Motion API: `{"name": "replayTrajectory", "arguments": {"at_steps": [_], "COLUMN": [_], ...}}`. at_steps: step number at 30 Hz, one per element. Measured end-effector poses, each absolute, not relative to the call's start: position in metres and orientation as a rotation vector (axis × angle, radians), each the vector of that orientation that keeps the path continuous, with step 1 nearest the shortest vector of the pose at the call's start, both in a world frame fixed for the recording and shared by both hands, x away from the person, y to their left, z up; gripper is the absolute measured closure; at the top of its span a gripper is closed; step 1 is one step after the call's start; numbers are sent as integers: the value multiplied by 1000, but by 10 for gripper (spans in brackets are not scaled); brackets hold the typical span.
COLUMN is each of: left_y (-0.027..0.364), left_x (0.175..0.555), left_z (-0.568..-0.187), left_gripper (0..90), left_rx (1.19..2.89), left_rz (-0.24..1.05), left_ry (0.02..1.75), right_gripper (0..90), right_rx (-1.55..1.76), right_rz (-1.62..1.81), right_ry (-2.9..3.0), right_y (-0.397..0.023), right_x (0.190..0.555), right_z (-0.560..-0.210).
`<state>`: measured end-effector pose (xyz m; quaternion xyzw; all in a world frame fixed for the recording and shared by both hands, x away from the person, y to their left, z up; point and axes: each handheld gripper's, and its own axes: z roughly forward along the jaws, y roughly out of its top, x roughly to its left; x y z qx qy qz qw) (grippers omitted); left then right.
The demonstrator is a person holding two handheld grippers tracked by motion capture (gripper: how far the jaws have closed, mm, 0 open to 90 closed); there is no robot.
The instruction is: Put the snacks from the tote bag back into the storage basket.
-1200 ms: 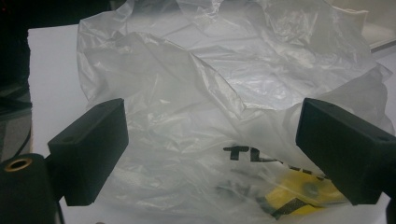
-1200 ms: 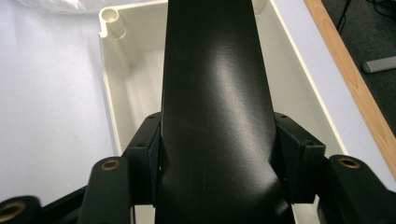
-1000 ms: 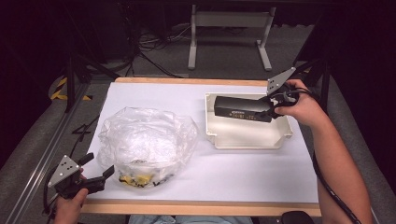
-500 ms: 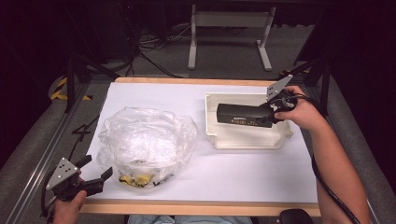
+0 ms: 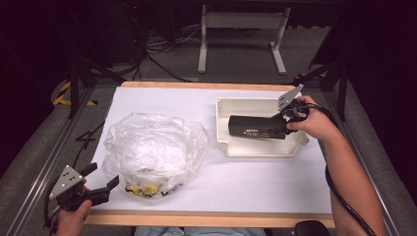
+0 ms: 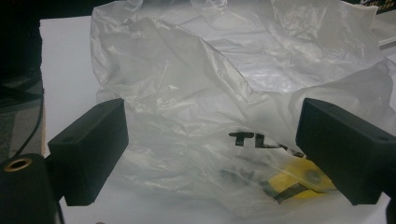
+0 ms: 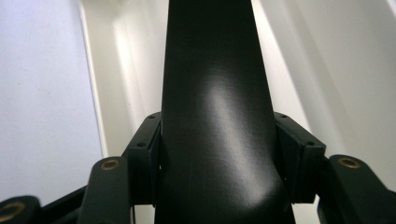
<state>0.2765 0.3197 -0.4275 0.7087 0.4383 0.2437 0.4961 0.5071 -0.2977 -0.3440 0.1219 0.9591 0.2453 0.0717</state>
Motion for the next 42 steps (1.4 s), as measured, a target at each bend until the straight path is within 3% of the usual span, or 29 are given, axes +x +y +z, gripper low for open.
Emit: {"name": "replayTrajectory", "arguments": {"at_steps": [29, 33, 42], "left_y": [319, 319, 318], "left_x": [278, 278, 277], "left_z": [-428, -428, -428], "left_gripper": [102, 102, 102], "left_rx": [1726, 1724, 1720], "left_rz": [594, 595, 593], "left_ry": [1064, 1066, 1065], "right_gripper": [422, 355, 351], "right_rx": [276, 280, 297], "right_rz": [669, 656, 587], "right_ry": [2932, 2914, 2902], "right_y": [-303, -304, -306], "right_x": [525, 530, 530], "right_z": [-359, -362, -364]}}
